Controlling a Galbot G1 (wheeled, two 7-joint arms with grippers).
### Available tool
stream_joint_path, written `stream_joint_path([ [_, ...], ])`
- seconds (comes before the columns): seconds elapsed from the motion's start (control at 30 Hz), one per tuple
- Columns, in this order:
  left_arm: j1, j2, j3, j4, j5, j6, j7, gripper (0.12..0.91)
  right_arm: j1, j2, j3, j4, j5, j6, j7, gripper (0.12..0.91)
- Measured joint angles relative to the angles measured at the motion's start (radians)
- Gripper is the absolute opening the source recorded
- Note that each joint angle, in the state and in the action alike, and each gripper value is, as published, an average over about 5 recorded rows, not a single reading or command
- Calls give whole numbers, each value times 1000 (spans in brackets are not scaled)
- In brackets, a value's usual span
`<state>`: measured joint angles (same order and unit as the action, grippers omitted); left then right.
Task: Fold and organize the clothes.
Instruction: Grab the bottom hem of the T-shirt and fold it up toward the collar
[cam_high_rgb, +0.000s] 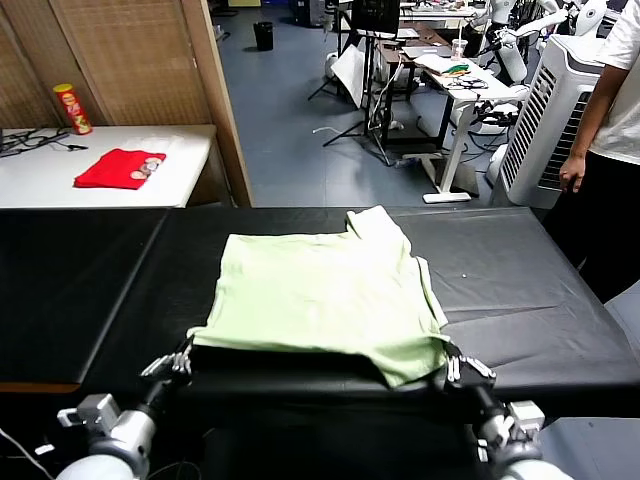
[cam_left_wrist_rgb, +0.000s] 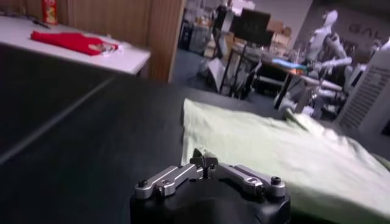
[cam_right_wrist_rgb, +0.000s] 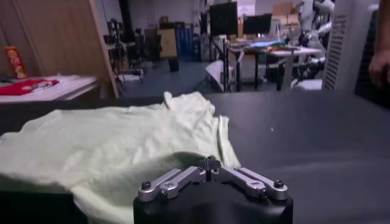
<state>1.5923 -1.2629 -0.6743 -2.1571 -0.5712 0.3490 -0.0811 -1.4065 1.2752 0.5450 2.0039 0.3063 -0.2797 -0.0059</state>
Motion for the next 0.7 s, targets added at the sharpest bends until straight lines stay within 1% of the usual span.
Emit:
stream_joint_path([
  [0.23,-92,6,36,72,63,-2,0,126,150,-5,-68,-153,-33,11,-2,121],
  [0.4,-148,27,60,116,81,1,1,126,220,3,-102,-241,-55,22,-9,121],
  [0.67,-208,49,89,168,93,7,1,126,303,20,-120,-326,-60,30,-13,122],
  [0.7,-215,50,91,174,94,7,-1,126,307,20,-118,-330,-60,28,-12,132],
])
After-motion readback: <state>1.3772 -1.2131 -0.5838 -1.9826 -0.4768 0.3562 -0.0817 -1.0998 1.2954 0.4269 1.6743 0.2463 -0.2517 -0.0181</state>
